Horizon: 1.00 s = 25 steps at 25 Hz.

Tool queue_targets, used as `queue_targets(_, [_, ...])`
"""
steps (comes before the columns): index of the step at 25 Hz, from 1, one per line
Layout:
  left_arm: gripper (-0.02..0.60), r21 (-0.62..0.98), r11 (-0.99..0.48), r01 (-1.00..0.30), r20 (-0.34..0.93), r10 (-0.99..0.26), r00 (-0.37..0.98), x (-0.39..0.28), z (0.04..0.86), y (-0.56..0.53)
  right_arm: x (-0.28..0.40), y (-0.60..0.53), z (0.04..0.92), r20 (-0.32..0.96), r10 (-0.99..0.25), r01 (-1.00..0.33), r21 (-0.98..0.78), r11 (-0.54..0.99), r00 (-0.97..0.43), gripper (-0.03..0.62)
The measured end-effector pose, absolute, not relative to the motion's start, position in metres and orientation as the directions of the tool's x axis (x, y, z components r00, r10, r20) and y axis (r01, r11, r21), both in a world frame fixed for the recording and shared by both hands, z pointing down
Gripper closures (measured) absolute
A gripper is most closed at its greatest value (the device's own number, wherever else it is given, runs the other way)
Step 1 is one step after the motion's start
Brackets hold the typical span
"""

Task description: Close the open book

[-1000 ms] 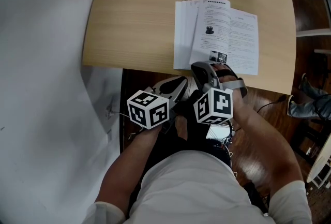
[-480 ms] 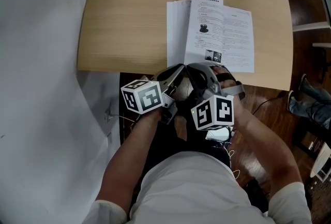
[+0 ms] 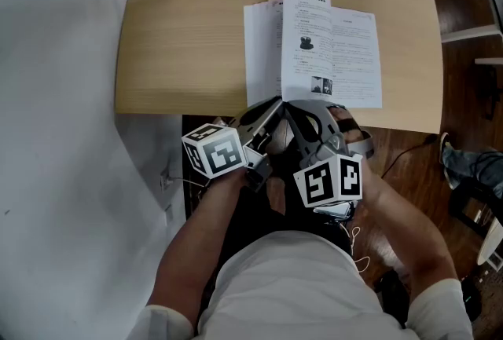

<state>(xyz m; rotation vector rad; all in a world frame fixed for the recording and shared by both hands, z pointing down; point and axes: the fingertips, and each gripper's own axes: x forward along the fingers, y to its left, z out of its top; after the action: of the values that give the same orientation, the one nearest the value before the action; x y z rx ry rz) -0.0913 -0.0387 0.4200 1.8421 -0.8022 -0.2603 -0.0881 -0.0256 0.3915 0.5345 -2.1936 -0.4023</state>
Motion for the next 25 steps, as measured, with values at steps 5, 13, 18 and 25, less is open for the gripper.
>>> queue_targets(5, [0.583,0.880,-0.247,-0.405,0.174,-0.627,0.759,-0.080,0.412,-0.037,-0.075,-0.025,0.384,0.633,-0.521,-0.275,0.450,0.850,-0.573,0.594])
queue_targets(13, [0.583,0.873,-0.282,-0.397,0.156,-0.610,0.777,-0.062,0.400,-0.039,-0.059,-0.028,0.376,0.612,-0.545,-0.305,0.458,0.835,-0.573,0.594])
queue_targets(18, [0.583,0.865,-0.301,-0.402,0.156,-0.600,0.785,-0.053,0.396,-0.042,-0.051,-0.032,0.373,0.603,-0.558,-0.322,0.461,0.827,-0.570,0.594])
queue_targets(25, [0.583,0.855,-0.322,-0.406,0.160,-0.580,0.799,-0.037,0.393,-0.047,-0.034,-0.036,0.372,0.600,-0.569,-0.338,0.460,0.821,-0.562,0.594])
